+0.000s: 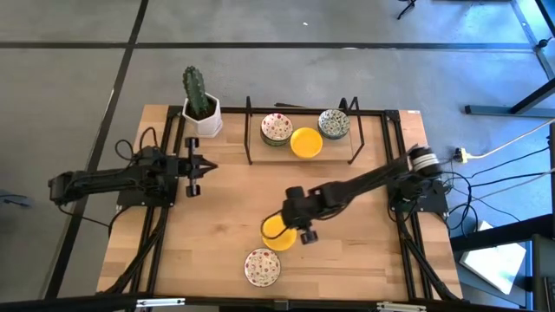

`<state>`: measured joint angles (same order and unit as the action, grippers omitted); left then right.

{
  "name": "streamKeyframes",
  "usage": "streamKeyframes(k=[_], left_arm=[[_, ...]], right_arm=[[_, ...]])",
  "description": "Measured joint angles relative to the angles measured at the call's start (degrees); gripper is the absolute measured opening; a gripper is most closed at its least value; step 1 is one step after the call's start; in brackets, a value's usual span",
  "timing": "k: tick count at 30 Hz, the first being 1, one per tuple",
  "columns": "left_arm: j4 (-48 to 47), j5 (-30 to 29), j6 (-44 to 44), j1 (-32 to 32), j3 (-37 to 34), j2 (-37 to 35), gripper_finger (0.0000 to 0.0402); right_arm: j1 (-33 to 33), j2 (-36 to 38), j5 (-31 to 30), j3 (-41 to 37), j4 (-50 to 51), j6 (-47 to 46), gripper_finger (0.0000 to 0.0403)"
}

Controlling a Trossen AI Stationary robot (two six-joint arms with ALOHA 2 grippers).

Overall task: Pick & Place Mini bowls
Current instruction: Stack the yellow bowl on top of the yellow bowl on the shelf

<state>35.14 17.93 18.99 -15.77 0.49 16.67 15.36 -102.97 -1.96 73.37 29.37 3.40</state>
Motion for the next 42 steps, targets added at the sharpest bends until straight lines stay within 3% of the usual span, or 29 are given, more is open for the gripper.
streamKeyframes(k=[4,10,25,30,36,42], left_arm=[[-0.15,0.0,-1.58,0.0,0.0,0.59,0.0004],[-0.66,0.09,-1.72,0.01,0.0,0.87,0.0004],[-1.12,0.11,-2.78,0.02,0.0,0.85,0.0004],[-1.11,0.12,-2.78,0.01,0.0,0.85,0.0004],[-1.11,0.11,-2.81,0.0,0.0,0.85,0.0004],[-1.11,0.11,-2.81,0.0,0.0,0.85,0.0004]], right_arm=[[-0.08,-3.88,-0.65,6.21,2.83,2.11,0.0125],[-0.74,-4.29,-0.48,8.65,2.95,3.21,0.0179],[-4.07,-10.98,2.6,8.36,1.82,2.88,0.0191],[-4.07,-10.83,2.59,8.36,1.74,3.1,0.0145],[-4.07,-10.58,1.99,8.37,2.99,3.07,0.0018],[-4.79,-8.16,1.01,8.36,6.4,3.23,0.001]])
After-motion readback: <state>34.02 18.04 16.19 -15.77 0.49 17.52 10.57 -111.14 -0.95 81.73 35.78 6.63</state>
